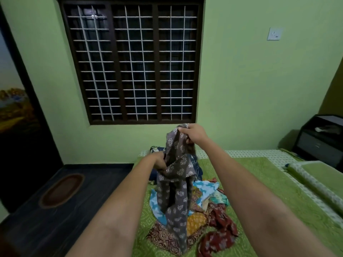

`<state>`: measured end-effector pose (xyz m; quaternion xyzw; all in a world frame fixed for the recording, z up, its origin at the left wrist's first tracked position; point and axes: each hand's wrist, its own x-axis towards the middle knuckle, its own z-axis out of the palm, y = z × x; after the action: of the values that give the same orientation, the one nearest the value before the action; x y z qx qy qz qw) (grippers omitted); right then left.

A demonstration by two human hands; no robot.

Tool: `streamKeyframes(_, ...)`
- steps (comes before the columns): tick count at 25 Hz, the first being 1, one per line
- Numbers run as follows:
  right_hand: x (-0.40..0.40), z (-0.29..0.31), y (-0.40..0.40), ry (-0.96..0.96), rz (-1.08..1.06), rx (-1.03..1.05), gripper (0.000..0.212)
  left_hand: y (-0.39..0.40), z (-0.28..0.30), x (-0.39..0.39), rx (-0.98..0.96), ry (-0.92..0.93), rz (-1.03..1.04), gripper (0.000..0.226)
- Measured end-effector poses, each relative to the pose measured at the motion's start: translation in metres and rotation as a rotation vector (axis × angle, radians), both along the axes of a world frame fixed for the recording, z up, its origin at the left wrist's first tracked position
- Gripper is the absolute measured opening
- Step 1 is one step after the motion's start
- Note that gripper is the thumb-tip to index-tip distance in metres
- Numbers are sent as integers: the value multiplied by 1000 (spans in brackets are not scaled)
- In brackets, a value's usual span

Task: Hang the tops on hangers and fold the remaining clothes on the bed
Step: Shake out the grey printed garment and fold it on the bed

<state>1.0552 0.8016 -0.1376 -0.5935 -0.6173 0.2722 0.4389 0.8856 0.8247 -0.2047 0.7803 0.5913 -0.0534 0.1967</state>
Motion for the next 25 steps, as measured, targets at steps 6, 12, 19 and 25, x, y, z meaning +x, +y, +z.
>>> streamKeyframes(6,27,11,17,-307,-6,98,21,-7,-4,-3,203,320,262,37)
streamKeyframes(12,41,3,18,26,-63,60,19,-3,-11,-13,65,20,321,77)
streamKeyframes(19,15,26,26,264,224,39,34,-16,-13,44,-240,-1129,423,34)
streamKeyframes(25,27,-48,-19,-85,-353,302,17,-16,2,56,-343,-1404,545,64)
